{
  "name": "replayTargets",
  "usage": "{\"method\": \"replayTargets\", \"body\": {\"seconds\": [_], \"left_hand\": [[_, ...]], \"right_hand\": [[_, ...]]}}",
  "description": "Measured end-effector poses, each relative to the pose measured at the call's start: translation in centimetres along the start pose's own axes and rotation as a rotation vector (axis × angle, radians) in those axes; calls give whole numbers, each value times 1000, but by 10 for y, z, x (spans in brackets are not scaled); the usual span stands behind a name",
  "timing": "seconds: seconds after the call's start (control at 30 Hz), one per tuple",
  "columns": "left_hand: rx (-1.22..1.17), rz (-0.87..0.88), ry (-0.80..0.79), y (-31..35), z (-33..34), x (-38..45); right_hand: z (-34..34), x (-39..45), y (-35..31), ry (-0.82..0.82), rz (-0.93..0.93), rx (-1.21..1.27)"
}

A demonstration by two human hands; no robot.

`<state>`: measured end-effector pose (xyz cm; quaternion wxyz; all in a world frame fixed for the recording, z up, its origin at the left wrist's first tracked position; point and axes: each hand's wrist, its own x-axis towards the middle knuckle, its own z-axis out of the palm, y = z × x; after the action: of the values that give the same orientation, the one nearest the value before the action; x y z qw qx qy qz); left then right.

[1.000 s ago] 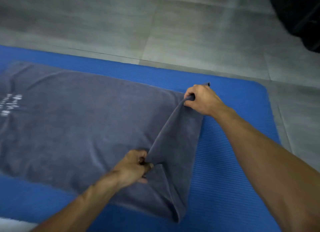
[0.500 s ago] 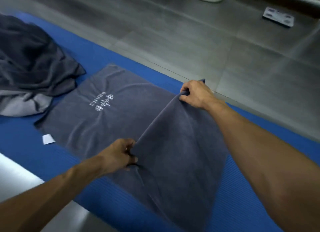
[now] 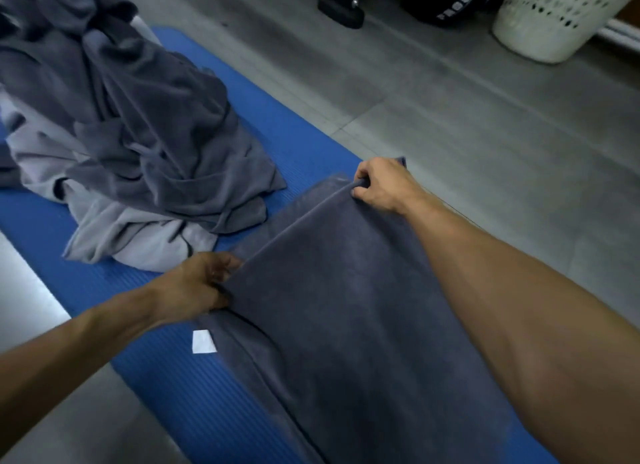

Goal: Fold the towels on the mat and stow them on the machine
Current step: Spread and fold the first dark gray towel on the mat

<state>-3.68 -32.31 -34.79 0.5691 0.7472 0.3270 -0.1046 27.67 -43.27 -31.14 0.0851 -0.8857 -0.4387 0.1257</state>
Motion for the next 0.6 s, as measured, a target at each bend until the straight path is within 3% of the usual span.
{"method": "replayTargets", "body": {"seconds": [0.2,0.37,0.47,0.53,0.6], "left_hand": [[235,89,241,-53,-15,28],[495,299,338,-67,-21,28],[910,359,438,-60,-19,28],[943,489,492,-42,6,34],[872,596,432,-29,41,48]], "right_hand": [[61,55,-33,1,-13,-259],[97,51,-23,-141,49,-33],[97,26,-25,-9,76,65],[105,2,-32,129,49,38],[122,-23,-42,129,-58,-10]]}}
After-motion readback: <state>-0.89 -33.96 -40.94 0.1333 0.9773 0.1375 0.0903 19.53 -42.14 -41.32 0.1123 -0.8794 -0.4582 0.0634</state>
